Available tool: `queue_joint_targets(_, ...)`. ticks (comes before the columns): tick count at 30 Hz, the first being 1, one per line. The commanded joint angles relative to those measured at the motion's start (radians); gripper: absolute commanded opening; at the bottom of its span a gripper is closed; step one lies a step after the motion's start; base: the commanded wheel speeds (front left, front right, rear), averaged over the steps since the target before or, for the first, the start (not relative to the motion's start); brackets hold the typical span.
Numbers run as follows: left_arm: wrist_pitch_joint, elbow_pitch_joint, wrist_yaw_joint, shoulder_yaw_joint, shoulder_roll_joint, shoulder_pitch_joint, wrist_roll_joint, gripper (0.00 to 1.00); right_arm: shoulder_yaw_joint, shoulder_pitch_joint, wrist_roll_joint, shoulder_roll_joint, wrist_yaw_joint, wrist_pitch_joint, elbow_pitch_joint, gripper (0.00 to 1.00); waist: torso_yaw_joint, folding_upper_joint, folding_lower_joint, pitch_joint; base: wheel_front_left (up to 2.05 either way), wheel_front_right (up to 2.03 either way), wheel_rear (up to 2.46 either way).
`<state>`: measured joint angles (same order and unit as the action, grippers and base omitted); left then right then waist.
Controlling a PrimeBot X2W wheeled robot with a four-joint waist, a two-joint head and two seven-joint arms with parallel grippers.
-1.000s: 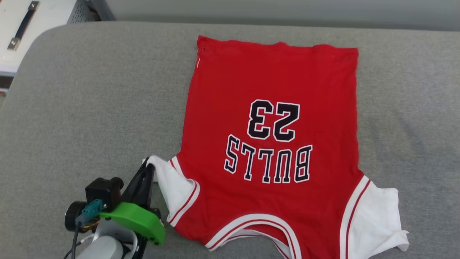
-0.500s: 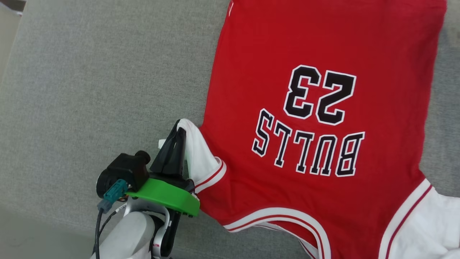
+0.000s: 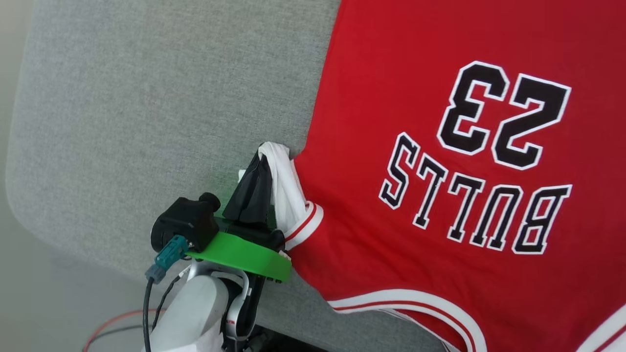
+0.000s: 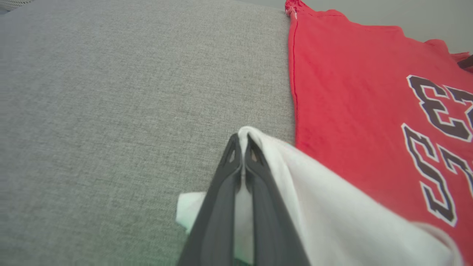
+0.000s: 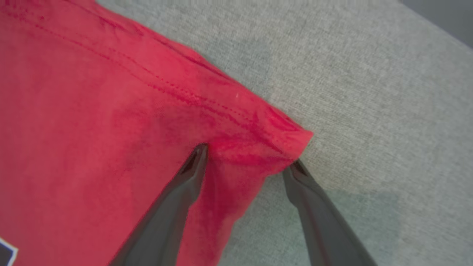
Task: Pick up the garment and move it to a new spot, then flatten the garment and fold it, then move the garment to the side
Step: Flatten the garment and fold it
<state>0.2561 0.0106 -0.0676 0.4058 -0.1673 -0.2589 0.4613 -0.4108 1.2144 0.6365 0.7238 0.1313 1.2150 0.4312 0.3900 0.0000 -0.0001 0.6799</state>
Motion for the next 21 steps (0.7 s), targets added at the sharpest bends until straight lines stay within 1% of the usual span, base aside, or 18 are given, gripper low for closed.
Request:
queue_joint_targets(1,0.006,0.004,0.012,-0.013,0.012,-0.019,-0.015,0.00,-0.032,-0.080,-0.003,-0.008,-0.001,0.017,0.036,1.00,0.030,0.0000,0.0001,0.030,0.00,0.00,0.00)
queue_joint_targets(2,0.006,0.007,0.019,-0.021,0.019,-0.017,-0.022,0.00,-0.034,-0.083,0.000,-0.003,-0.001,0.018,0.031,1.00,0.029,0.0000,0.0001,0.030,0.00,0.00,0.00)
queue_joint_targets(4,0.006,0.011,0.030,-0.036,0.030,-0.013,-0.032,0.00,-0.027,-0.078,0.003,0.002,-0.001,0.004,0.021,0.00,0.027,0.0000,0.0001,0.028,0.00,0.00,0.00)
queue_joint_targets(11,0.006,0.043,0.054,-0.088,0.048,0.012,-0.071,0.00,-0.036,-0.058,-0.002,-0.008,-0.001,-0.046,0.017,0.00,-0.005,0.0000,0.0001,-0.029,0.00,0.00,0.00)
queue_joint_targets(17,0.006,0.061,0.070,-0.132,0.050,0.049,-0.092,0.00,-0.049,-0.058,0.039,-0.026,-0.001,-0.152,0.008,0.00,-0.054,0.0000,0.0001,-0.124,0.00,0.00,0.00)
queue_joint_targets(19,0.006,0.067,0.073,-0.144,0.046,0.064,-0.098,0.00,-0.065,-0.072,0.061,-0.022,-0.001,-0.189,-0.003,0.00,-0.073,0.0000,0.0001,-0.163,0.00,0.00,0.00)
queue_joint_targets(21,0.006,0.074,0.074,-0.153,0.038,0.081,-0.106,0.00,-0.089,-0.093,0.086,-0.005,-0.001,-0.222,-0.023,0.00,-0.090,0.0000,0.0001,-0.203,0.00,0.00,0.00)
